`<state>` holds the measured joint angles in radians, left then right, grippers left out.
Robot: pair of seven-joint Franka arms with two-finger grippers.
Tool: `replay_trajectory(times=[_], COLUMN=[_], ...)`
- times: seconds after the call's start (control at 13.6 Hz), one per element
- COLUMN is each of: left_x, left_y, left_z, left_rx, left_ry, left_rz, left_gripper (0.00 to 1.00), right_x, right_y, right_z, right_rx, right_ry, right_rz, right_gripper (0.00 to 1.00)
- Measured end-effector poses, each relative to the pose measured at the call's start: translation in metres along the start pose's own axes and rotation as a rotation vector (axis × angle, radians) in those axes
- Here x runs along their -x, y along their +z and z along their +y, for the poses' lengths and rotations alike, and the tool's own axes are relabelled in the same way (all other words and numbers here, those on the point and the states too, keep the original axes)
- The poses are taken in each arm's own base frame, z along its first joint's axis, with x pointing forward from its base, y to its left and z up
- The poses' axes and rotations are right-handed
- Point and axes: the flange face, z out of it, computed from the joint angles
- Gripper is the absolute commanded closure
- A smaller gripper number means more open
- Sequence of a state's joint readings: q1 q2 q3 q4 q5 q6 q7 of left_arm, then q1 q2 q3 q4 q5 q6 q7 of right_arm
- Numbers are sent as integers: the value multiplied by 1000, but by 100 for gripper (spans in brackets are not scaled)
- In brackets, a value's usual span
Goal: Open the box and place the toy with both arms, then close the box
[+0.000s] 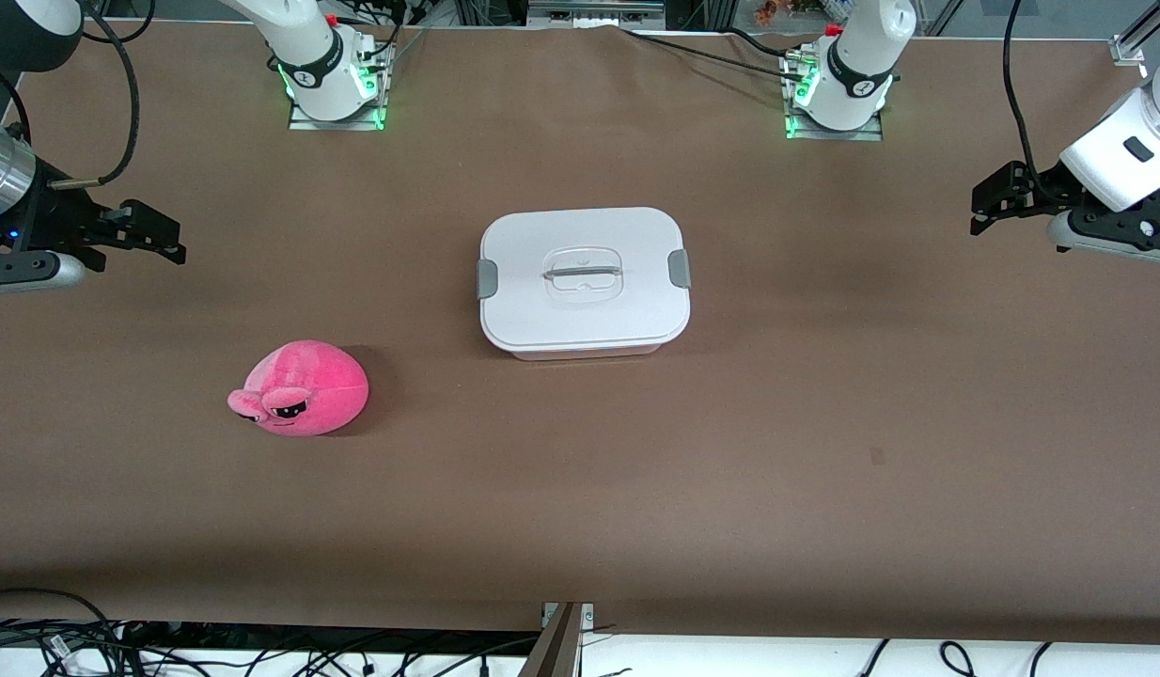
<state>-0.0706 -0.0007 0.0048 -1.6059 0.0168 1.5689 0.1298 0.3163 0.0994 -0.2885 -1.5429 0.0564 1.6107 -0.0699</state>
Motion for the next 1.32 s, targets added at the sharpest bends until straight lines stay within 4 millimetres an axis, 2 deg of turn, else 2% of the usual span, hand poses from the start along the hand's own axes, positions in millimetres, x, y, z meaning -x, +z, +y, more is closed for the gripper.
replay_trajectory(times=[0.81,0.95,1.32], left_x=[5,9,5], left_y=[4,7,7], left_z=[3,14,62], left_rx=[7,11,5], left_ry=[15,38,125], left_rz=[-51,-91,-102], left_gripper=[0,0,0], right_x=[0,0,-2], right_y=[0,0,4], right_z=[0,0,0], right_rx=[0,0,1], right_ry=[0,1,1], right_rz=[-2,-2,-10], right_gripper=[0,0,0])
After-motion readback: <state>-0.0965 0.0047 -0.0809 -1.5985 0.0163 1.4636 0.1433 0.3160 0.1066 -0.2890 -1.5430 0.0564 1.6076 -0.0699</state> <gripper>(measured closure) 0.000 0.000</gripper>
